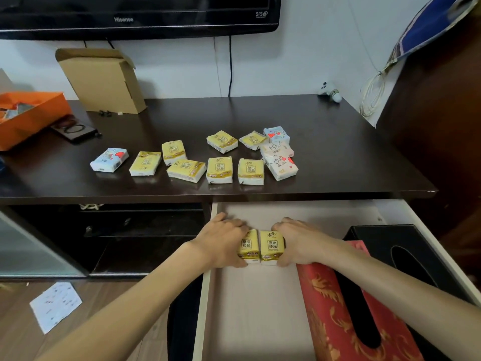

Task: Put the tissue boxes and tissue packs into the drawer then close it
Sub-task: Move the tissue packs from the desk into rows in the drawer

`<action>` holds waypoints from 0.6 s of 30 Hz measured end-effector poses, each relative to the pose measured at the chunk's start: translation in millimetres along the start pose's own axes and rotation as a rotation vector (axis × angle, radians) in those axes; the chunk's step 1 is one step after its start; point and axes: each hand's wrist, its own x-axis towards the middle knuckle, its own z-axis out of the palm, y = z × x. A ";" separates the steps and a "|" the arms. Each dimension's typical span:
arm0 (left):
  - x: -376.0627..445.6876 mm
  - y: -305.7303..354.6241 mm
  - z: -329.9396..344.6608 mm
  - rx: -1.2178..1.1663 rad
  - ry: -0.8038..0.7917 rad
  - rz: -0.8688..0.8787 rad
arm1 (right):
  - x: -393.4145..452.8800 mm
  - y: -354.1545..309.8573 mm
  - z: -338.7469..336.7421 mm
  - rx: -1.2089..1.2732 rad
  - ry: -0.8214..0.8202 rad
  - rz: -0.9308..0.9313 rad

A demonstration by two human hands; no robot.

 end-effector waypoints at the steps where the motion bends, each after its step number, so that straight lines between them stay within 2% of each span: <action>1: 0.6 -0.3 0.9 -0.002 0.003 -0.001 | 0.7 1.4 1.1 0.003 0.012 -0.007; 18: 3.0 1.1 5.4 -0.027 0.025 -0.013 | 4.2 1.6 6.2 0.031 0.058 -0.007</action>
